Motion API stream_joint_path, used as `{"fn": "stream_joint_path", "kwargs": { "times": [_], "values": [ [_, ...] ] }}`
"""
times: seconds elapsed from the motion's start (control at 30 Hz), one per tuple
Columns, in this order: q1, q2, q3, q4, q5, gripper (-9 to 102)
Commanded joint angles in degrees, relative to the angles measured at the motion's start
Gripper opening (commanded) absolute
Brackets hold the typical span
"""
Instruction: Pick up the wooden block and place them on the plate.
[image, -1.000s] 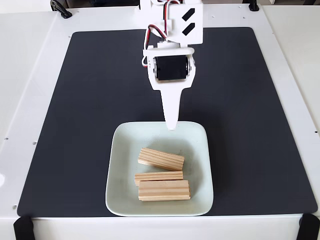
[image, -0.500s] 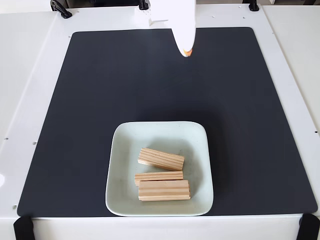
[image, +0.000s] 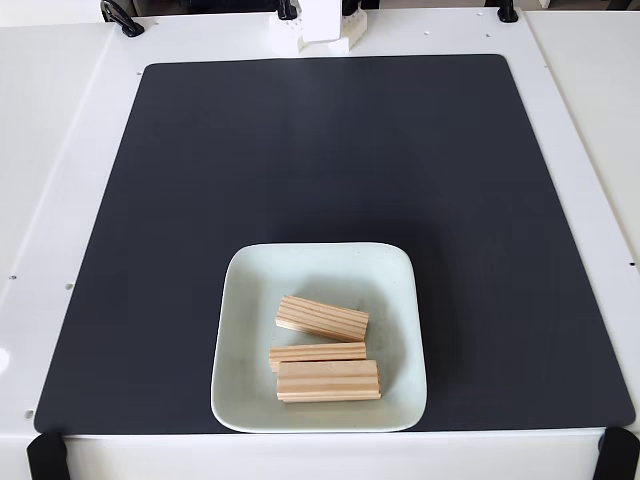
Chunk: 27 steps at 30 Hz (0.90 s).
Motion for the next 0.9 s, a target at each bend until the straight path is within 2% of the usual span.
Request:
{"fn": "stream_joint_path", "kwargs": {
  "times": [0.0, 0.6, 0.87],
  "values": [
    [0.44, 10.02, 2.46, -1.32, 2.46, -1],
    [2.46, 48.96, 21.80, -1.05, 1.93, 0],
    [6.42, 49.83, 27.60, -0.70, 2.37, 0]
  ]
}}
